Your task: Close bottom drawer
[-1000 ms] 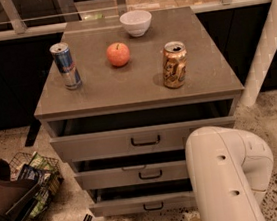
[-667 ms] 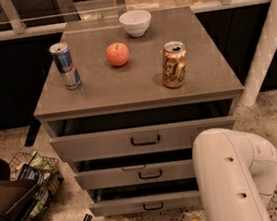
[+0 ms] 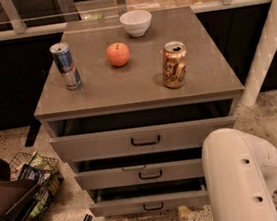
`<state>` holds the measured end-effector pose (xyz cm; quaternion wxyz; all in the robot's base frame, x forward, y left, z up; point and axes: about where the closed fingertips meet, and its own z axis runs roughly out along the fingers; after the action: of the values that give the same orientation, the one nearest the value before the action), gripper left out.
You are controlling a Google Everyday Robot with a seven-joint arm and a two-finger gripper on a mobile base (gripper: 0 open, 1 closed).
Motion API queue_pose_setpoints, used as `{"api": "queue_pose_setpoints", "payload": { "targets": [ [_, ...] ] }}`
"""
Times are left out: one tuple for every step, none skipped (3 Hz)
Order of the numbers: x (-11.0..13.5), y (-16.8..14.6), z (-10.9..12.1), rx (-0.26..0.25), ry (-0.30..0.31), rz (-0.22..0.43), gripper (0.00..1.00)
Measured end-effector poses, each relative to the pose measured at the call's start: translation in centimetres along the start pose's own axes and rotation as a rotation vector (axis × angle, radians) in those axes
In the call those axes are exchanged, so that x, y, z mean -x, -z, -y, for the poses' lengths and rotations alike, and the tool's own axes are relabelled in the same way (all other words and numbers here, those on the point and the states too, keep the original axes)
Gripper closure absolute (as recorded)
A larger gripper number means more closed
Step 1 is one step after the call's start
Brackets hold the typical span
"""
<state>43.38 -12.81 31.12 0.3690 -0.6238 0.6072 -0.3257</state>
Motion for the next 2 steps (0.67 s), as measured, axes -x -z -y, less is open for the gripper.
{"api": "queue_pose_setpoints", "payload": {
  "targets": [
    [0.0,0.0,0.0,0.0,0.0,0.0,1.0],
    [0.2,-2.3,-0.5,-0.01,-0.004,0.007,1.0]
  ]
}}
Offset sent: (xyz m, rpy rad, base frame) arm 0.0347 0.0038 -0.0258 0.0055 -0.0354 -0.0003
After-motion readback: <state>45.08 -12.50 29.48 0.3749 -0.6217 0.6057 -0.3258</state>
